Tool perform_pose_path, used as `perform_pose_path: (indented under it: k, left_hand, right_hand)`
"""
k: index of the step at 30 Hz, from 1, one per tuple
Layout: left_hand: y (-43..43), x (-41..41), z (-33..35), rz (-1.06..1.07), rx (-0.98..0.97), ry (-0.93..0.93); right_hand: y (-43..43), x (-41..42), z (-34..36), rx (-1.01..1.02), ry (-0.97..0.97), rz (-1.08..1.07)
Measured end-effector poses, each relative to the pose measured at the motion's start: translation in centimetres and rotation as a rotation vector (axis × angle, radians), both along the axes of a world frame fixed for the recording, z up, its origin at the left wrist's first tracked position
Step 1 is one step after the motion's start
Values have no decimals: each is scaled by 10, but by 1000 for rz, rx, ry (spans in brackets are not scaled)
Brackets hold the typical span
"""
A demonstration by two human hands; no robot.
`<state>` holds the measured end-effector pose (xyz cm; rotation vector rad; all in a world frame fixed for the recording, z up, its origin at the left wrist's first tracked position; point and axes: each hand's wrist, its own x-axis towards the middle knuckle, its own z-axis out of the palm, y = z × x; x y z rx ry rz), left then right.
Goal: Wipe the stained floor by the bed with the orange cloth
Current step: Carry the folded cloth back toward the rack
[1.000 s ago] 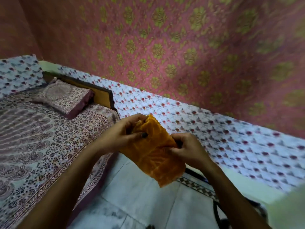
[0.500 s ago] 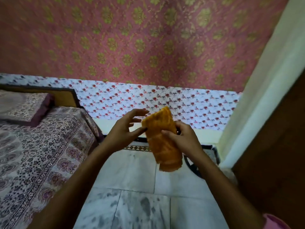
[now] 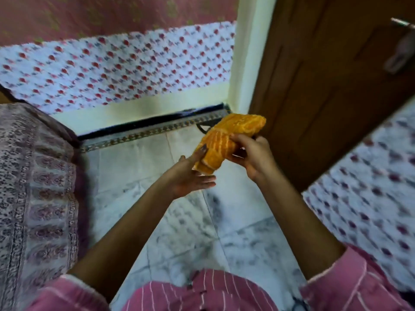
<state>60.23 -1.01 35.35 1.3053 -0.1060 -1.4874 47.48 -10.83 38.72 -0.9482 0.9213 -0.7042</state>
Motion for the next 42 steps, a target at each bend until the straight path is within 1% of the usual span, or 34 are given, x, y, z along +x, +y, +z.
perform_pose_path:
  k: [2,5,7,9,11,13,16,18,21,23,25,28,31,33,36,39,41,42]
  left_hand:
    - [8,-46,-5,0,-64,72]
    - [17,-116,-15,1,-102,90]
    - [23,-161,-20,30,-71,73]
    - [33,-212,-26,11,5,36]
    - [43,-249,-36,-11,15,35]
    - [55,-277,-43,-46,-12,16]
    - [71,-306,-52,-158,-60,-48]
    - [83,-326,-56,-238,-80,-61]
    - [99,-351,-65,-344,-91,-118]
    - [113,-369,-72,-410,-77,-115]
    - [126,-384,-81,-455,-51,-77]
    - [146,-419,-98,-540,0,11]
    - [161,-454,-115,-600,89,34]
    - [165,-480,-128,-633,134,18]
    - [160,-515,-148,-659,187,-4]
    - [145,-557,-172,-666,190,-23]
    - [134,-586,-196,-668,171,-85]
    - [129,-598,-208,-672,155,-147]
  right_hand:
    - [15,-49,-4,18,11,-52]
    - [42,-128,-16,43,32,-151]
    - [57,-176,-22,48,44,-197]
    - [77,-227,-30,68,61,-245]
    - [95,-267,-41,97,63,-298]
    - [114,-302,-53,184,46,-363]
    - [142,-343,-68,382,-23,-476]
    - [164,-372,-76,467,-65,-555]
    - [197,-410,-88,492,-124,-631]
    - [221,-433,-96,500,-157,-673]
    - [243,-450,-104,549,-183,-737]
    - [280,-481,-117,635,-181,-811]
    - [305,-510,-130,705,-167,-881]
    - [318,-533,-149,725,-143,-946]
    - [325,-563,-171,765,-126,-952]
    - [317,-601,-196,805,-98,-995]
    - [305,-627,-213,824,-70,-1025]
    - [300,-639,-227,833,-63,-1032]
